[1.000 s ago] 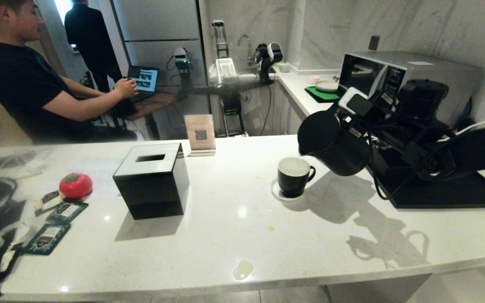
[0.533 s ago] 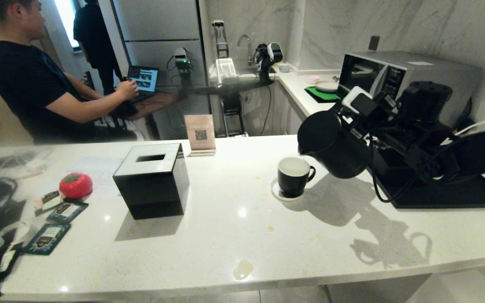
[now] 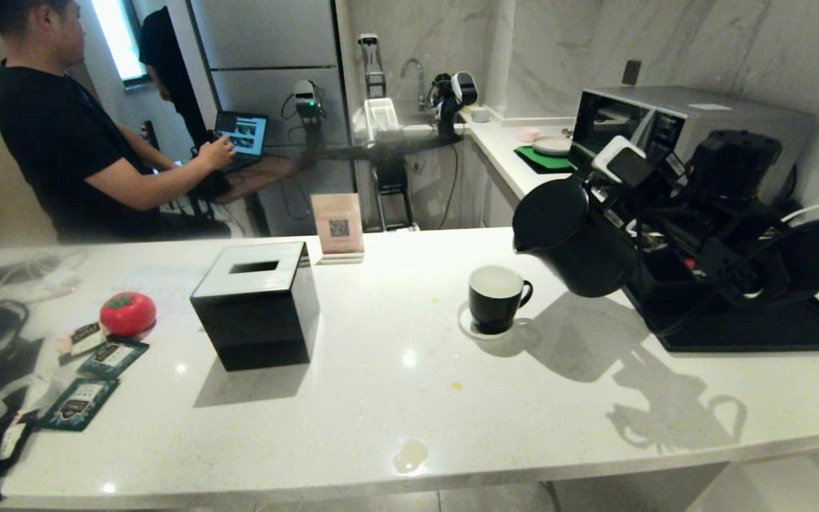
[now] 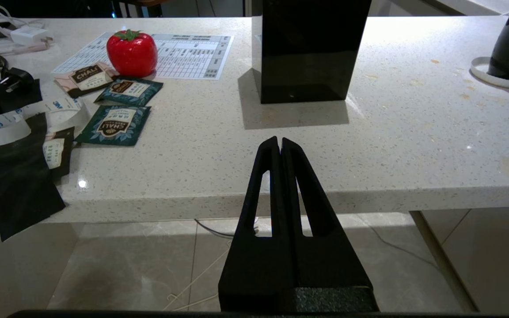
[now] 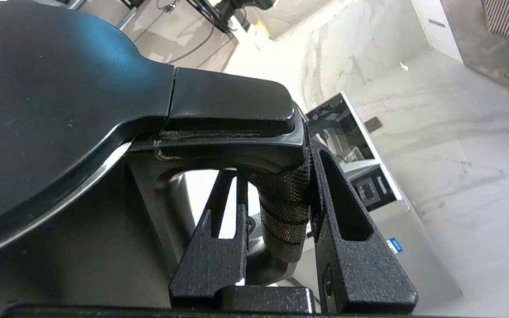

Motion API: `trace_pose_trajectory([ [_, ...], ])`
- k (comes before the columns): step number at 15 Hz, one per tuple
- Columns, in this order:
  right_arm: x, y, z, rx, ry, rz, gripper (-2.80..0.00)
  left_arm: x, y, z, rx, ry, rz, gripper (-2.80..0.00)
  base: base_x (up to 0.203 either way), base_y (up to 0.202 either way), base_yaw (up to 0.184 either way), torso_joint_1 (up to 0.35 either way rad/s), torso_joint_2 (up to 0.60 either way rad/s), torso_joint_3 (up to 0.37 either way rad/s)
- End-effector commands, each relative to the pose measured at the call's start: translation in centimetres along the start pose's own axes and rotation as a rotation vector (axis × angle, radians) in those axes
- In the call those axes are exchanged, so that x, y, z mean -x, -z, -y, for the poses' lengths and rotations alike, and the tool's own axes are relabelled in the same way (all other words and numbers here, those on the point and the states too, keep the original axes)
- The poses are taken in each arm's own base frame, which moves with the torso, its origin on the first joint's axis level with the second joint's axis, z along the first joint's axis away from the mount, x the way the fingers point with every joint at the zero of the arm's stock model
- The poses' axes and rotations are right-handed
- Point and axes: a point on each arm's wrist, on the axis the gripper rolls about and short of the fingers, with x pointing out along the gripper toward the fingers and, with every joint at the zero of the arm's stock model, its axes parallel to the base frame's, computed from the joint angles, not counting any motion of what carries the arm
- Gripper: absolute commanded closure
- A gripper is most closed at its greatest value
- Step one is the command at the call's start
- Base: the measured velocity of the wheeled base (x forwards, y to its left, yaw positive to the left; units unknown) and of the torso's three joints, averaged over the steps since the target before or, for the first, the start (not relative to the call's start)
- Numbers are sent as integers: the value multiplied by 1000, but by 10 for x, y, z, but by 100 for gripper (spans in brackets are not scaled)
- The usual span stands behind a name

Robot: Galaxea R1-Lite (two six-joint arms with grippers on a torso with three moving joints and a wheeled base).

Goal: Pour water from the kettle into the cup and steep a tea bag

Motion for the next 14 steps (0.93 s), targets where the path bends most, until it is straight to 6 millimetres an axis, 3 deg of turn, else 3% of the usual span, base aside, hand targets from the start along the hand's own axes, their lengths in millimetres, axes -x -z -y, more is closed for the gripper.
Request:
trace_pose_trajectory([
  [1, -3, -1, 14, -1, 52, 6, 0, 0, 0, 0, 0, 0, -2, 0, 0, 0, 0, 0, 0, 0],
  [14, -1, -14, 38, -221, 245, -98, 0, 0, 0, 0, 0, 0, -2, 0, 0, 0, 0, 0, 0, 0],
])
